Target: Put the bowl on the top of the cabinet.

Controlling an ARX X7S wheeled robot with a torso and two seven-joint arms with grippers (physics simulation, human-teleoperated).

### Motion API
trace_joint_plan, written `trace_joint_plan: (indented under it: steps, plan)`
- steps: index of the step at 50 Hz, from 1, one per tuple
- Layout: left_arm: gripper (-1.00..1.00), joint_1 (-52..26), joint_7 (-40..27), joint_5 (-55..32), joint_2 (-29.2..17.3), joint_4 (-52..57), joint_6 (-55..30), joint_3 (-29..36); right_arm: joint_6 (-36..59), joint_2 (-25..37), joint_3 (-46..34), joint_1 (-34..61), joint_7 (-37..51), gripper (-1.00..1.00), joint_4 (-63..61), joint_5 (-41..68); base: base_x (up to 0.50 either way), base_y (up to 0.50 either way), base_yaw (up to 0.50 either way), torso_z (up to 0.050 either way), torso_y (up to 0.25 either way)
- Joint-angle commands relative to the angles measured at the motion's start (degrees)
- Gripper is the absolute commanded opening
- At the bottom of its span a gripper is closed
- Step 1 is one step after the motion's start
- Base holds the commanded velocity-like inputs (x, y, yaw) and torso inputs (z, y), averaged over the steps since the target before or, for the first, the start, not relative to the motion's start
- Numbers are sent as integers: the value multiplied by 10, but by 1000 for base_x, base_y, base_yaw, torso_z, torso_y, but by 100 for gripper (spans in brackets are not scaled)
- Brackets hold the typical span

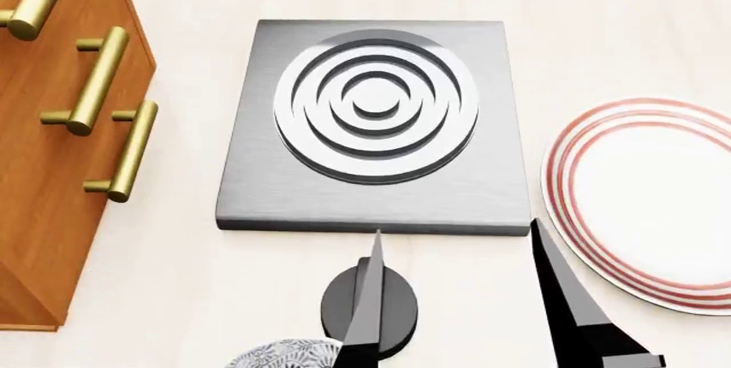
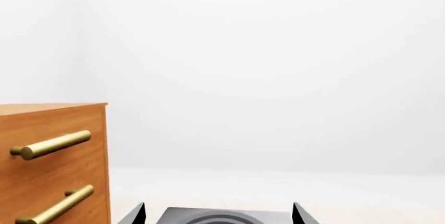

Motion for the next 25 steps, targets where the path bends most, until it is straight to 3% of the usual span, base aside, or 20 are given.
trace_joint_plan:
  steps: [1,17,18,25]
  plan:
    - [100,1,20,3,21,0,-7,1,2,-6,6,3,-11,100,1,-15,0,0,0,0,0]
    - [100,9,34,14,24,-2,10,16,0,-3,0,7,-8,100,3,-14,0,0,0,0,0]
    - [-100,9,32,13,24,-4,10,15,0,-3,0,7,-8,100,4,-14,0,0,0,0,0]
    - [-100,15,37,16,21,-1,16,18,-1,-1,-2,7,-6,100,4,-14,0,0,0,0,0]
